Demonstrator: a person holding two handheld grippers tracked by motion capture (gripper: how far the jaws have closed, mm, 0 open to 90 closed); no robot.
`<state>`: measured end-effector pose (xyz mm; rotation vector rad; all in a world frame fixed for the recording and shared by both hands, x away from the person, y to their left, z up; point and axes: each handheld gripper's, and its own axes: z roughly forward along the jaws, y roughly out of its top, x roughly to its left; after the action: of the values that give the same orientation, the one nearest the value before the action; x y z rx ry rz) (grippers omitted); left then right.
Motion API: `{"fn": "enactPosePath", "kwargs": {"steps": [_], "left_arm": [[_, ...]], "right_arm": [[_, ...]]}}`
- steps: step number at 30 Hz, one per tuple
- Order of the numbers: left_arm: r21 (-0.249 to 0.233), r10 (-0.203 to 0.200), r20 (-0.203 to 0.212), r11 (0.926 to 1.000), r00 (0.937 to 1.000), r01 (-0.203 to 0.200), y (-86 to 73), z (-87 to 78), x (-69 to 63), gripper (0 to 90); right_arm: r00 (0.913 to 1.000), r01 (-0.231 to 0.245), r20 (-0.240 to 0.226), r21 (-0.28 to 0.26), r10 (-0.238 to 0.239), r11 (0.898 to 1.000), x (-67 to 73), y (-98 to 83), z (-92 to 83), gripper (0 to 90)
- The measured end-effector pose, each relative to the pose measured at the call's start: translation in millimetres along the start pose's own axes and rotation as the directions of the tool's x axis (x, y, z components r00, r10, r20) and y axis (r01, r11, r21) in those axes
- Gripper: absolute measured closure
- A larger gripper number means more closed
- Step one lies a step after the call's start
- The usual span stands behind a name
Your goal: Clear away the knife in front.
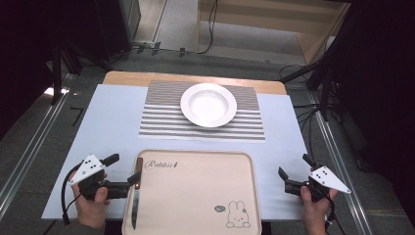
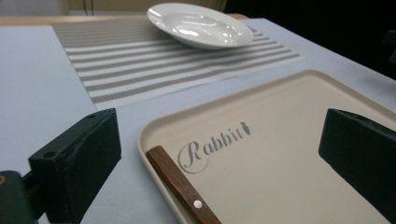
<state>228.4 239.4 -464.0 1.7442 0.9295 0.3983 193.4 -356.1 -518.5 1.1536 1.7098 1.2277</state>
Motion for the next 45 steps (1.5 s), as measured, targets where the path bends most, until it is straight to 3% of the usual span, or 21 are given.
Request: {"fn": "enactPosePath", "kwargs": {"steps": [8, 21, 30, 39, 42, 45], "left_arm": [[-0.025, -0.028, -0.028, 0.9993, 0.9992, 0.027, -1.0, -11.2, 13.8, 0.0], [-0.071, -0.035, -0.103, 0.9971, 0.994, 0.027, -5.9, -30.9, 37.7, 0.0], [-0.072, -0.04, -0.136, 0.997, 0.9899, 0.03, -11.8, -41.0, 55.4, 0.0], [-0.078, -0.076, -0.181, 0.995, 0.9806, 0.062, -19.7, -51.7, 77.5, 0.0], [-0.079, -0.104, -0.172, 0.9926, 0.9796, 0.092, -23.1, -51.3, 83.7, 0.0], [-0.07, -0.1, -0.174, 0.9935, 0.9796, 0.089, -22.8, -50.4, 85.2, 0.0]], "right_arm": [[1.0, -0.001, -0.004, 0.0, 0.001, 1.0, -0.4, 0.0, 0.3, 0.0], [1.0, -0.004, 0.0, -0.001, 0.004, 1.0, -0.4, 0.0, 0.1, 0.0], [1.0, -0.006, 0.0, -0.001, 0.006, 1.0, -0.5, 0.0, 0.2, 0.0], [1.0, -0.007, -0.001, -0.001, 0.007, 1.0, -0.8, -0.1, 0.0, 0.0], [0.9999, -0.013, -0.002, -0.001, 0.013, 1.0, -0.9, -0.2, -0.4, 0.0], [0.9998, -0.018, -0.001, 0.002, 0.018, 1.0, -1.0, -0.2, -0.4, 0.0]]}}
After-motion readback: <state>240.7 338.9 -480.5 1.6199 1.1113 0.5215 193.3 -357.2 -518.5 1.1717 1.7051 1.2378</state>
